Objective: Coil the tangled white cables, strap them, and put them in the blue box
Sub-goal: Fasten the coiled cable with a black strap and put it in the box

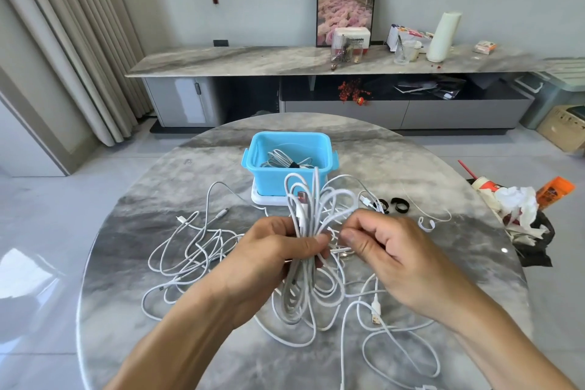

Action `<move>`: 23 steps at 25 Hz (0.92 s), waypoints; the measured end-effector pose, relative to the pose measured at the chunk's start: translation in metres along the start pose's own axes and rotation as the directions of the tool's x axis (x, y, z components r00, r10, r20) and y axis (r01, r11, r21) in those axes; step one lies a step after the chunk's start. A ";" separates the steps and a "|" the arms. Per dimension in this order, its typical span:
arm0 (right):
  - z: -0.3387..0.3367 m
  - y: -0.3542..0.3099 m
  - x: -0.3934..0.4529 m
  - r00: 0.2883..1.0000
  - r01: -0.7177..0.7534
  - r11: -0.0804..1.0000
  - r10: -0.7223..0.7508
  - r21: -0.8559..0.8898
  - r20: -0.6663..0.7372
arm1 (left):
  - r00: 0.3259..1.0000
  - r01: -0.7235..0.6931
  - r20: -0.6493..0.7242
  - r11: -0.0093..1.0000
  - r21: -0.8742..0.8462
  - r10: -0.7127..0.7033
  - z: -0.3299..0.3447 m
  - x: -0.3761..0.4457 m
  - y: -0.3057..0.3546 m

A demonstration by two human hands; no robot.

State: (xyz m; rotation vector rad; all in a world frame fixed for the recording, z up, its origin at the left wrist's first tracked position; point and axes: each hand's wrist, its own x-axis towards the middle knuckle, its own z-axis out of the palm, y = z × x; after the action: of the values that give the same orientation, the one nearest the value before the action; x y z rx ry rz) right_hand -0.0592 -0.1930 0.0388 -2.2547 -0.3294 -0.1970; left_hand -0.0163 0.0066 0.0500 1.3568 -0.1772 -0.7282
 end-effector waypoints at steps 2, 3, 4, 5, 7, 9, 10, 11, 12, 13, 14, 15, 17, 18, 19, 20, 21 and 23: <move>0.000 0.008 0.013 0.994 -0.073 0.992 0.065 0.100 0.084 | 1.000 0.006 0.003 1.000 0.001 -0.006 -0.006 0.003 0.006; 0.000 0.012 0.022 0.989 -0.105 0.985 0.089 0.136 0.120 | 0.999 -0.025 -0.033 0.999 0.043 0.026 -0.010 0.008 0.009; 0.002 0.018 0.034 0.986 -0.125 0.981 0.107 0.147 0.124 | 0.992 -0.079 -0.086 0.989 0.122 0.090 -0.014 0.016 0.013; 0.004 0.023 0.047 0.986 -0.145 0.979 0.130 0.142 0.105 | 0.972 -0.145 -0.149 0.961 0.235 0.183 -0.019 0.026 0.017; 0.009 0.035 0.075 0.976 -0.211 0.969 0.202 0.132 0.074 | 0.889 -0.221 -0.241 0.826 0.518 0.389 -0.032 0.051 0.024; 0.013 0.046 0.103 0.954 -0.297 0.939 0.286 0.173 0.090 | 0.805 -0.205 -0.237 0.629 0.750 0.544 -0.045 0.078 0.031; 0.014 0.050 0.118 0.943 -0.332 0.923 0.321 0.194 0.087 | 0.772 -0.186 -0.206 0.522 0.832 0.602 -0.052 0.094 0.035; 0.016 0.054 0.131 0.930 -0.367 0.905 0.361 0.217 0.066 | 0.744 -0.158 -0.163 0.408 0.899 0.648 -0.059 0.111 0.039; 0.017 0.059 0.145 0.914 -0.399 0.885 0.404 0.242 0.029 | 0.721 -0.128 -0.118 0.299 0.946 0.682 -0.065 0.128 0.044; 0.019 0.064 0.158 0.896 -0.423 0.866 0.443 0.267 -0.018 | 0.707 -0.101 -0.079 0.210 0.972 0.703 -0.071 0.146 0.049; 0.021 0.070 0.168 0.879 -0.435 0.855 0.471 0.284 -0.071 | 0.711 -0.077 -0.048 0.145 0.986 0.702 -0.076 0.163 0.053; 0.024 0.077 0.177 0.861 -0.441 0.849 0.491 0.291 -0.129 | 0.733 -0.050 -0.014 0.075 0.996 0.680 -0.079 0.180 0.055; 0.028 0.092 0.189 0.821 -0.455 0.850 0.516 0.264 -0.245 | 0.792 0.006 0.069 -0.121 0.993 0.606 -0.084 0.210 0.053; 0.029 0.100 0.192 0.809 -0.464 0.858 0.512 0.220 -0.290 | 0.826 0.017 0.091 -0.187 0.982 0.556 -0.086 0.223 0.048; 0.030 0.107 0.194 0.812 -0.465 0.870 0.492 0.163 -0.314 | 0.853 0.013 0.095 -0.203 0.979 0.513 -0.089 0.233 0.042; 0.031 0.112 0.194 0.833 -0.452 0.888 0.453 0.082 -0.316 | 0.875 0.004 0.089 -0.190 0.982 0.476 -0.093 0.240 0.036; 0.033 0.117 0.193 0.868 -0.422 0.906 0.392 -0.036 -0.304 | 0.903 -0.017 0.073 -0.134 0.991 0.424 -0.099 0.245 0.032; 0.037 0.120 0.191 0.941 -0.309 0.894 0.238 -0.324 -0.241 | 0.964 -0.076 0.073 0.001 0.997 0.256 -0.110 0.249 0.031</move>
State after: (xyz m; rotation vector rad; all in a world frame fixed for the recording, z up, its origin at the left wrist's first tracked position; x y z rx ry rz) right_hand 0.1602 -0.2071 -0.0242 -2.5831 0.1482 -0.3492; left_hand 0.2442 -0.0432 -0.0192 2.7498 -0.9097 -0.1517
